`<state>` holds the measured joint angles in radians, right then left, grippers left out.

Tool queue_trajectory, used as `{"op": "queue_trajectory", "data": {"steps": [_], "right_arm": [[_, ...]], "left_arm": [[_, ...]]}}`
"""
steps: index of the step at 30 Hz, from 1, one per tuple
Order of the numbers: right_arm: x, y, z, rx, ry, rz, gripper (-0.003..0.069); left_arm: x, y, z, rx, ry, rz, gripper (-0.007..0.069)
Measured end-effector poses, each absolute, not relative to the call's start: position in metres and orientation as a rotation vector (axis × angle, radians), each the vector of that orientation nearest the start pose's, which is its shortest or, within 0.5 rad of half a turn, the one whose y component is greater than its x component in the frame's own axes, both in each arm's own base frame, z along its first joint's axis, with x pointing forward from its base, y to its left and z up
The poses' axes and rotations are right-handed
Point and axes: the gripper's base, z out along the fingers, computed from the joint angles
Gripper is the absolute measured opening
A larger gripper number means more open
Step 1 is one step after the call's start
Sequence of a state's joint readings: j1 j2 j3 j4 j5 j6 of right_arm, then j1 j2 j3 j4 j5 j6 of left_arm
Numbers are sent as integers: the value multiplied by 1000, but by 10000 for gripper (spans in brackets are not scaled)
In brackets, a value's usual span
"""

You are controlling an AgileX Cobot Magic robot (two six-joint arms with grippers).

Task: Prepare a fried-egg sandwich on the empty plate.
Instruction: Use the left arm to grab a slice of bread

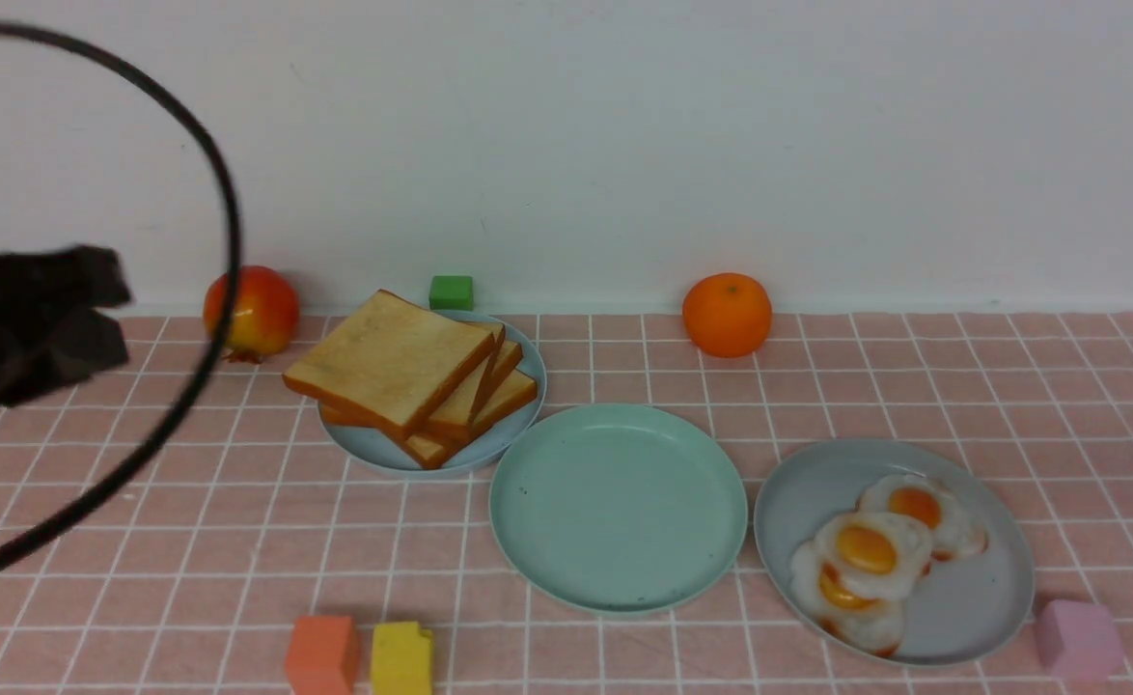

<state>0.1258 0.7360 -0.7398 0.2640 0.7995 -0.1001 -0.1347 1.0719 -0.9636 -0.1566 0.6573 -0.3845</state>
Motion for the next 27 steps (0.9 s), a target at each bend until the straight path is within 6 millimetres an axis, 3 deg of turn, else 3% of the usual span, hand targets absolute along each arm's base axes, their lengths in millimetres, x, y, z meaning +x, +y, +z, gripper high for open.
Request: {"op": "queue_trajectory", "data": {"steps": [5,6,12,14,21,27], "right_arm": [[135,50,320,-262,2345,449,239],[135,53,318,-282,2364,482,239],[136,57,315,-298,2393,526,239],[136,57,315,-298,2394,526,239],[136,57,315,-301,2395,528,239],[136,58,316,-296,2394,542,239]], "left_arm": [[252,-43,331,-385,2387,-407,190],[266,-45,327,-373,2430,-385,198],[310,-49,315,-312,2516,-356,241],[332,-42,306,-362,2535,-404,267],[373,-5,281,-490,2511,-648,291],[399,17,233,-537,2487,-856,302]]}}
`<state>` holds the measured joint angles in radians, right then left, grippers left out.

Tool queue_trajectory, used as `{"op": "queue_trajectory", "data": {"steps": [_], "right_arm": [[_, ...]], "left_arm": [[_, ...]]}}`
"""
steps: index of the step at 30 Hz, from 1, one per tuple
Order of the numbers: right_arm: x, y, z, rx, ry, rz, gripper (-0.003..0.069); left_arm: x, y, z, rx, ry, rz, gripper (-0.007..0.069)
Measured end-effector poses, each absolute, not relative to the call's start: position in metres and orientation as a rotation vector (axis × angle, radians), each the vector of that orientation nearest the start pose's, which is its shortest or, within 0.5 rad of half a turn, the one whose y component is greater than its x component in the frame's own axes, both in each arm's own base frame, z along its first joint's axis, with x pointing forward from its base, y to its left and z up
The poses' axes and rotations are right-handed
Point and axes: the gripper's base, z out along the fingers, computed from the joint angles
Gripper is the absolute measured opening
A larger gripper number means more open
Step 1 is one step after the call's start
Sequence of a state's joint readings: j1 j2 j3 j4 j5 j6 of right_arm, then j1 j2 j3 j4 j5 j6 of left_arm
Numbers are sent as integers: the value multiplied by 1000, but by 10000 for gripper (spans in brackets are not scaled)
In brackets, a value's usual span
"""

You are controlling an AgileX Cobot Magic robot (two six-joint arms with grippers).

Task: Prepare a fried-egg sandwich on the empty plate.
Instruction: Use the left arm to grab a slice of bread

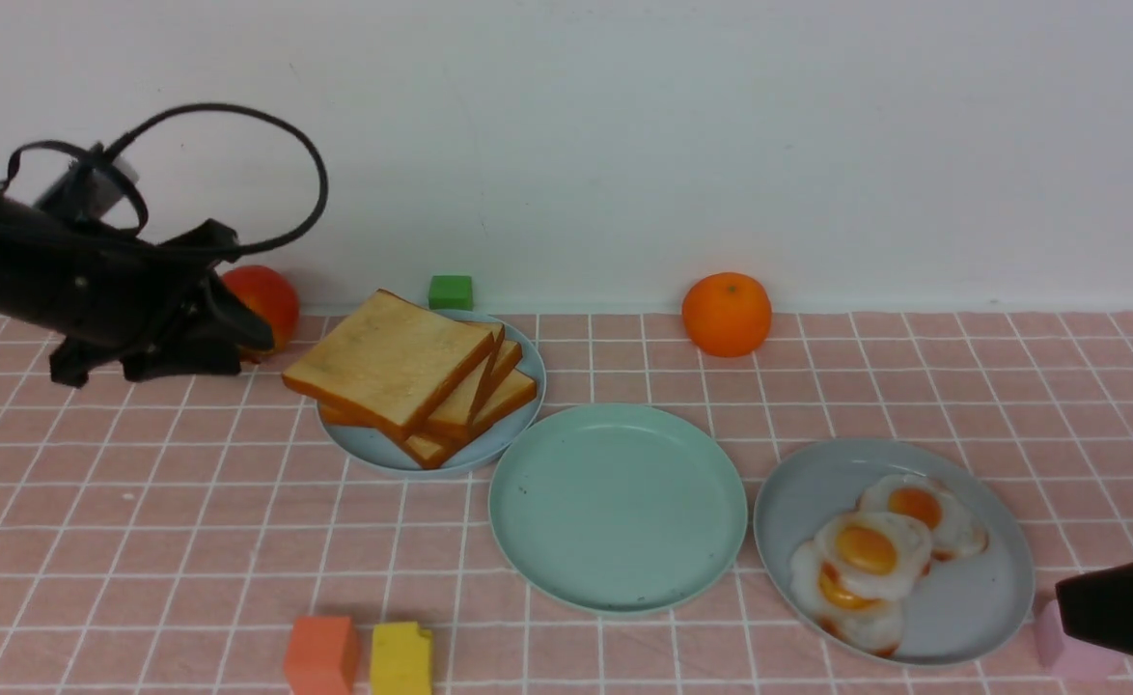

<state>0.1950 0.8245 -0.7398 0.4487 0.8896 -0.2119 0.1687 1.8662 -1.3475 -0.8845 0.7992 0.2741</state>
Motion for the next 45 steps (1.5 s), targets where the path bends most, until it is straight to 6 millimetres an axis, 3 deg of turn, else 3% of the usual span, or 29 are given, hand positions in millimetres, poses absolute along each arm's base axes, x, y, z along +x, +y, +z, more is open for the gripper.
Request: {"op": "queue_trajectory", "data": {"steps": [2,6,12,23,28,31,35,45], "right_arm": [[136,59,316,-293,2393,550,239],[136,61,316,-277,2391,589,239],[136,63,317,-279,2381,623,239],[136,65,319,-262,2373,671,239],[136,66,319,-256,2370,684,239],[136,66,319,-255,2368,683,239],[138,66,320,-244,2349,678,239],[139,65,322,-237,2329,672,239]], "left_arm": [[402,19,225,-565,2489,-873,311],[414,28,199,-645,2504,-900,409],[424,28,190,-632,2480,-944,543],[447,27,160,-664,2431,-1141,549],[448,26,161,-649,2406,-1151,547],[448,26,161,-627,2404,-1146,533],[448,26,161,-609,2405,-1141,457],[449,24,148,-624,2422,-1217,113]]}}
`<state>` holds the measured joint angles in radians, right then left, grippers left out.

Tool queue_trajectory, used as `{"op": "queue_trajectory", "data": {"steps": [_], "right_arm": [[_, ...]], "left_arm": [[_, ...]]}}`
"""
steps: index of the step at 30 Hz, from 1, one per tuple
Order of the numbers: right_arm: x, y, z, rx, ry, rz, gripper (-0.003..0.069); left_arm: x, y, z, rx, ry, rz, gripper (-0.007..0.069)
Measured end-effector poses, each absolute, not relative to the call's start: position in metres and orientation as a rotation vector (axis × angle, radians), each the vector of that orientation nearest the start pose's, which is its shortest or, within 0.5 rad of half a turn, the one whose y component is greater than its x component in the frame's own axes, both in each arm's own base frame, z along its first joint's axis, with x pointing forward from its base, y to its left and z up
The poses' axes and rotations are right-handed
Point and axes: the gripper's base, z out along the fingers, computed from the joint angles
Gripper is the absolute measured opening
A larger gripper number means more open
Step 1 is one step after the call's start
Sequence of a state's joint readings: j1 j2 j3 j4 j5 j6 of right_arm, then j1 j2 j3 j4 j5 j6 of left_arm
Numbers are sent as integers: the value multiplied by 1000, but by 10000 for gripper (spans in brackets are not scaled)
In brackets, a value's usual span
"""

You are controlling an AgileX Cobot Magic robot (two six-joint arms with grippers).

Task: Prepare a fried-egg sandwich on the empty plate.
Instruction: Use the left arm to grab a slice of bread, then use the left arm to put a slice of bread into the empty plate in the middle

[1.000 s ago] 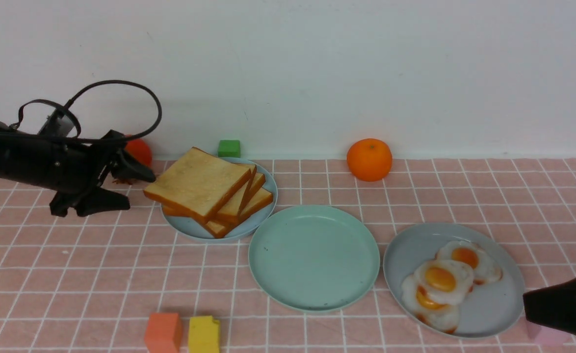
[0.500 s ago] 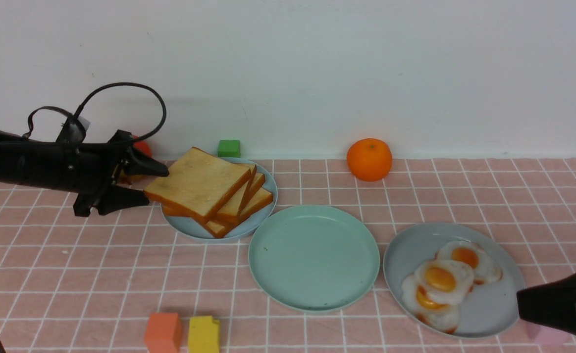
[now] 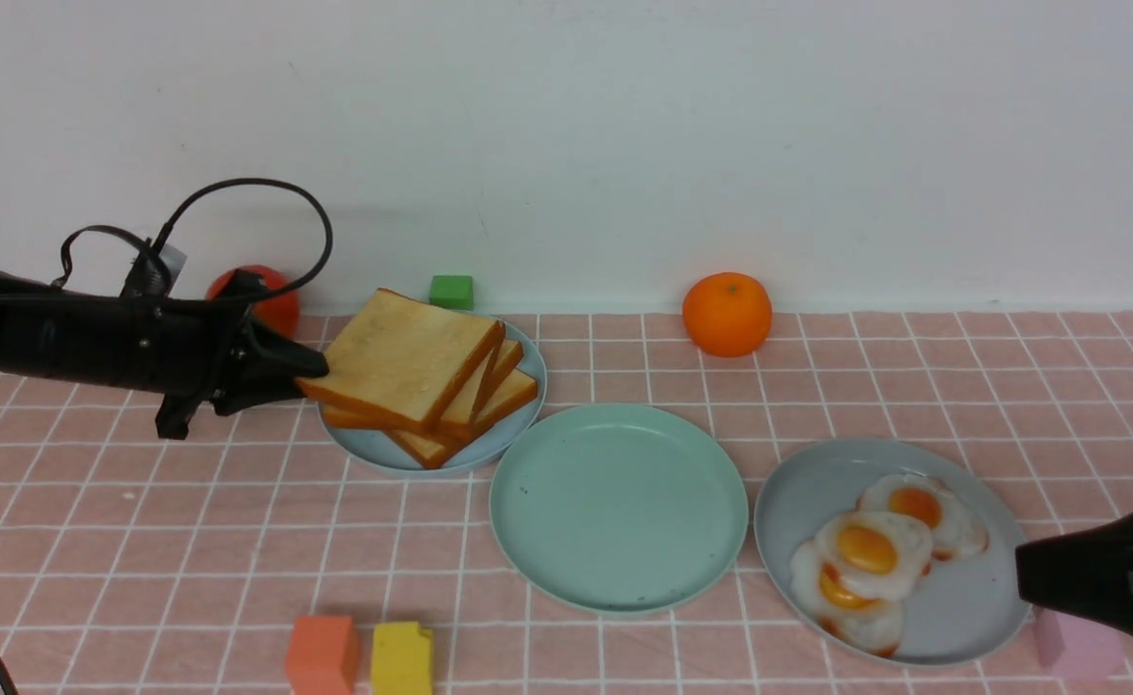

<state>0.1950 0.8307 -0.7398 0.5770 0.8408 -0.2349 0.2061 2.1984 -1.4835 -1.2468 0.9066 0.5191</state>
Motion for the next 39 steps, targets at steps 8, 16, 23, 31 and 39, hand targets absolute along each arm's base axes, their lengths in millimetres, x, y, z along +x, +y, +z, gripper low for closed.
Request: {"op": "queue_trajectory", "data": {"steps": [8,16,23,31,39], "right_arm": [[139,65,322,-240,2328,670,242],[139,65,321,-240,2329,671,242],[141,65,323,-228,2307,663,242],[143,63,322,-237,2301,624,242],[143,61,321,-260,2312,576,242]], "left_arm": [[454,24,157,-544,2431,-1232,106],[445,19,222,-344,2358,-1226,106],[421,-36,281,-48,2331,-1324,106],[412,-134,241,79,2593,-1249,106],[419,-167,199,-85,2681,-1123,106]]}}
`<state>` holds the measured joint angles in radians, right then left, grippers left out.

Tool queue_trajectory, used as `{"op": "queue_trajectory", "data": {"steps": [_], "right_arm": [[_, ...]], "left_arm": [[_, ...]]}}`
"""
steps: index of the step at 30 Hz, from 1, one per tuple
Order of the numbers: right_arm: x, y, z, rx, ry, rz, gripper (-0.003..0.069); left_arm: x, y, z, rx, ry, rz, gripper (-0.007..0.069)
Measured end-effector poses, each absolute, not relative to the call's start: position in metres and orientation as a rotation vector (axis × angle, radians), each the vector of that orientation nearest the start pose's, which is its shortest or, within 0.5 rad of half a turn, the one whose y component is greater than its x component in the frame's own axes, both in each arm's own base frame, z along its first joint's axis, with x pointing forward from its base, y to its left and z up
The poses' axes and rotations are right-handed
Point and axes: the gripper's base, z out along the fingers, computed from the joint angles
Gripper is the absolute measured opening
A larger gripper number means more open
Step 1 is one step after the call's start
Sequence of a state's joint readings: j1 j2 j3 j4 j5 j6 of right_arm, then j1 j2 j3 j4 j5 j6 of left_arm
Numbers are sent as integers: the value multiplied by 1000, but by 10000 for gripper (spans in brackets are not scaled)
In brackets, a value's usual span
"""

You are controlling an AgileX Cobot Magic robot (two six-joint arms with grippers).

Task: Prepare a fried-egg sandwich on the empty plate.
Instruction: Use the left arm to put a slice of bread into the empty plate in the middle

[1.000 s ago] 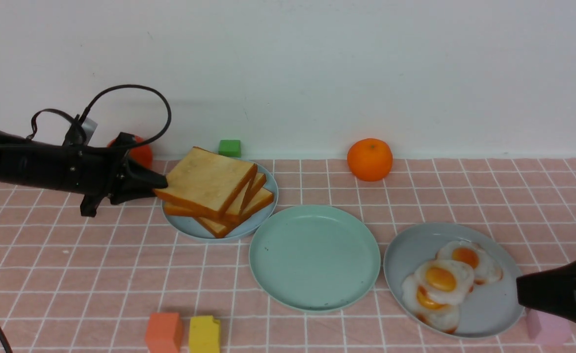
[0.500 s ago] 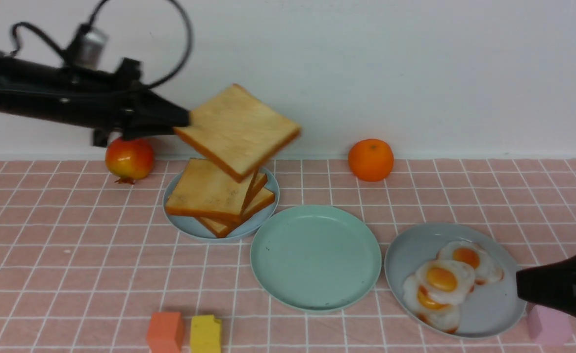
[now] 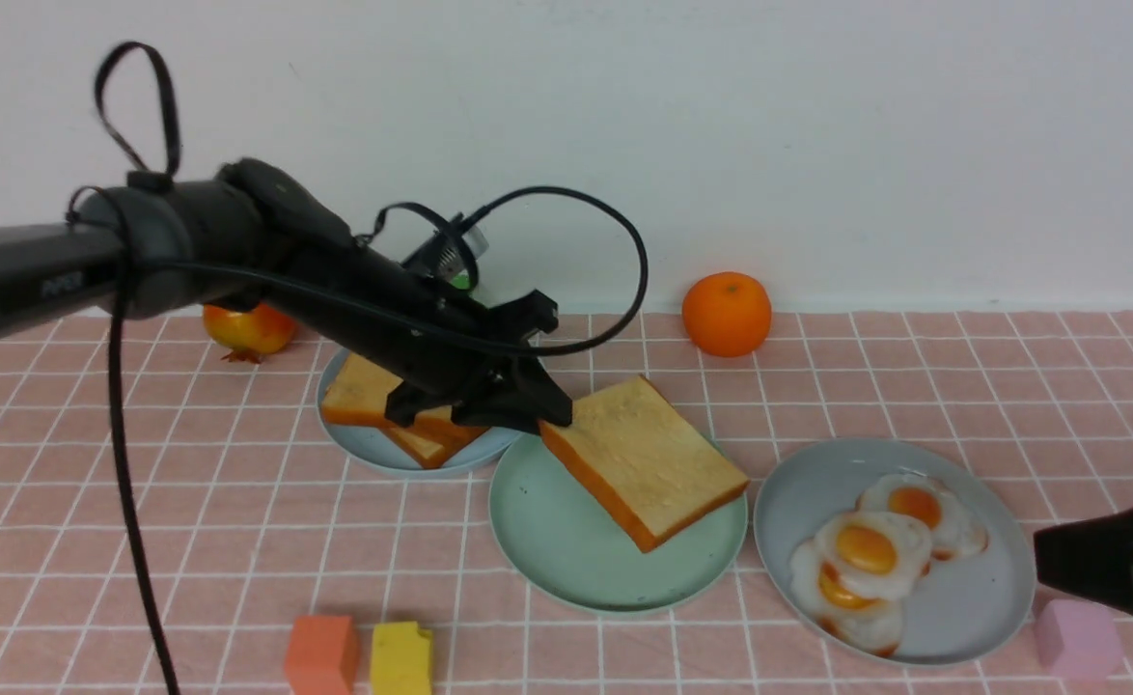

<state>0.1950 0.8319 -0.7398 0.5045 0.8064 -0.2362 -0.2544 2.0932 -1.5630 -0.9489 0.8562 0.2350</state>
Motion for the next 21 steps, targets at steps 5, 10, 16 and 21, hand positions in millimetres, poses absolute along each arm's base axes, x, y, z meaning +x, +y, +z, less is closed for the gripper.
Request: {"op": "queue_trajectory", "data": {"steps": [5,10,16,21], "right_arm": [[143,61,320,-261,2316,577,242],[143,61,320,-262,2317,578,242],[143,60,320,-264,2318,571,242],[145,59,316,-231,2363,547,268]], "left_arm": [[421,-167,196,-97,2673,-1084,106],[420,-165,194,-75,2693,-1035,106],[418,-162,191,-119,2749,-987,111],[415,-158,188,-84,2806,-915,281]]}}
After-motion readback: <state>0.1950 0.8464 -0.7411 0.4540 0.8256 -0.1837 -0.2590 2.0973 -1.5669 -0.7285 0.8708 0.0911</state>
